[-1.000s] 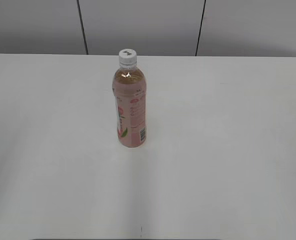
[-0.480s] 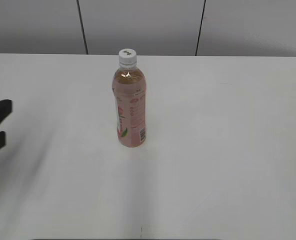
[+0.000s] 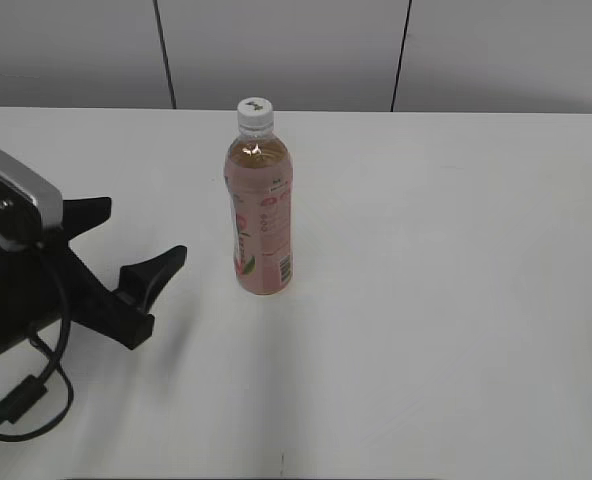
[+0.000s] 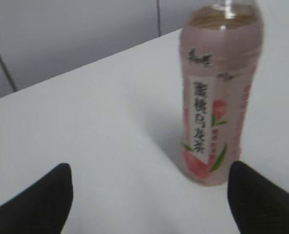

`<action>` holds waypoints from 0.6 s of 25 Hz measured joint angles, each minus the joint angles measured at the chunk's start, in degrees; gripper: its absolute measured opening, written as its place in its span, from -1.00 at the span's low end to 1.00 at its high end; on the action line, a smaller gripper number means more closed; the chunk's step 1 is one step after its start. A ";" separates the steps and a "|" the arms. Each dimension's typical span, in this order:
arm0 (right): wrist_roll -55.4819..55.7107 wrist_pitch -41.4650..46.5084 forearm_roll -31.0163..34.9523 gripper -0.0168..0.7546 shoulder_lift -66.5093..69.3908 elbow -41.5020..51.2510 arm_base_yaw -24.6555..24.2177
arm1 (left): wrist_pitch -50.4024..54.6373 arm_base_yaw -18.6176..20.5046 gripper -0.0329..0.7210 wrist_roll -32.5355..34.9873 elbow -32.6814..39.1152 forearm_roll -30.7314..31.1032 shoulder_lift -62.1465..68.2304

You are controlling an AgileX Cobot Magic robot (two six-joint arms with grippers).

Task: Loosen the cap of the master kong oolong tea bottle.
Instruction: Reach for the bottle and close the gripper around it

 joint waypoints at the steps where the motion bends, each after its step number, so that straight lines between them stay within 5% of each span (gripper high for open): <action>1: 0.00 0.00 0.00 0.02 0.00 0.00 0.00 | -4.66 -0.07 0.63 -0.27 0.00 2.49 3.07; 5: 0.00 0.00 0.00 0.02 0.00 0.00 0.00 | -17.48 -0.07 0.63 -0.59 -0.12 7.52 14.71; 11: 0.00 0.00 0.00 0.02 0.00 0.00 0.00 | -18.12 -0.07 0.63 -4.53 -5.41 16.74 23.84; 15: 0.00 0.00 0.00 0.02 0.00 0.00 0.00 | -19.08 -0.07 0.63 -4.98 -9.67 16.87 24.09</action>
